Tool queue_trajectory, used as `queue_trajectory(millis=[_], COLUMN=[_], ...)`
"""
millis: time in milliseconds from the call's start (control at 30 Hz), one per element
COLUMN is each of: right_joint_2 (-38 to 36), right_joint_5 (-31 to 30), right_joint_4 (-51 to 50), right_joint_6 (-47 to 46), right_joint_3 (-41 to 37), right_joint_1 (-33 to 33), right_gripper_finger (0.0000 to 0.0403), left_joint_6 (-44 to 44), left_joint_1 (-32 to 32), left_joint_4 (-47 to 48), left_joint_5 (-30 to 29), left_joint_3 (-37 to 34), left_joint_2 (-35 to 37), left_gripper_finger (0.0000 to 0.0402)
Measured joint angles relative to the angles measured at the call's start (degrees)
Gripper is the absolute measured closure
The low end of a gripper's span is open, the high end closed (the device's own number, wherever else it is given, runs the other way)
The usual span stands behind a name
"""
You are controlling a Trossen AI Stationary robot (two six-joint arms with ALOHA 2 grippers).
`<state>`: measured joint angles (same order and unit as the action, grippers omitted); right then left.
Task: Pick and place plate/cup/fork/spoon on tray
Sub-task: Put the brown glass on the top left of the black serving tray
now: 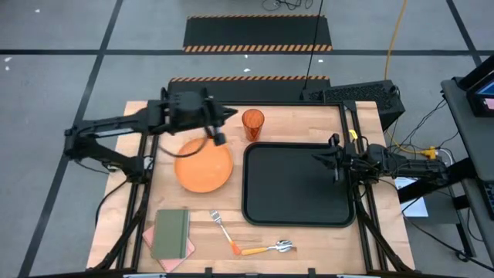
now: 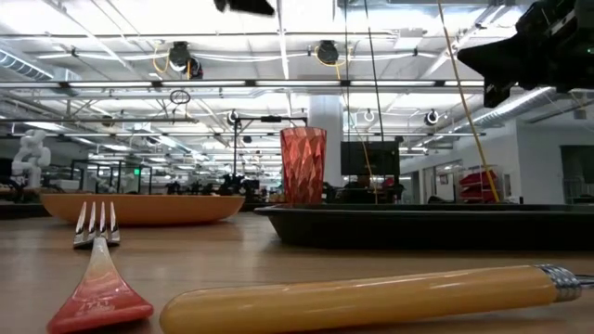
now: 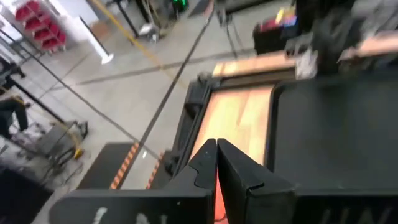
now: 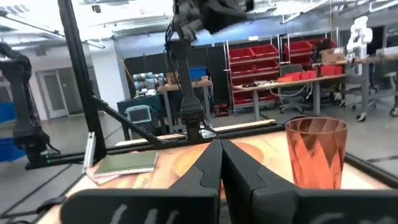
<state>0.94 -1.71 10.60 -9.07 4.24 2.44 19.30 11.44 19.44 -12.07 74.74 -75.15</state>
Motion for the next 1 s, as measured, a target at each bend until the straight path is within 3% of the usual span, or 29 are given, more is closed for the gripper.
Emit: queue_trajectory(millis=[267, 500, 667, 1000], right_joint_2=[6.98, 22.55, 34.24, 46.48], right_joint_5=[-4.92, -13.27, -14.76, -14.68], right_joint_4=[-4.6, -15.65, -22.36, -22.51], right_joint_6=[-0.56, 1.6, 1.36, 3.62], right_joint_3=[10.56, 24.41, 32.42, 33.98], right_joint_1=[0.0, 0.0, 0.0, 0.4], right_gripper_finger=[0.0403, 0.0403, 0.0403, 0.0403], left_joint_6=[0.97, 2.44, 4.05, -2.54], left_joint_1=[1.77, 1.17, 0.4, -0.74], left_joint_4=[-4.66, -4.65, -4.52, -0.99], left_joint_5=[0.0, 0.0, 0.0, 0.02], left_joint_3=[0.09, 0.11, 0.11, 0.11], left_joint_2=[-8.7, -10.89, -10.8, -10.8], left_gripper_finger=[0.0358, 0.0349, 0.0349, 0.0348])
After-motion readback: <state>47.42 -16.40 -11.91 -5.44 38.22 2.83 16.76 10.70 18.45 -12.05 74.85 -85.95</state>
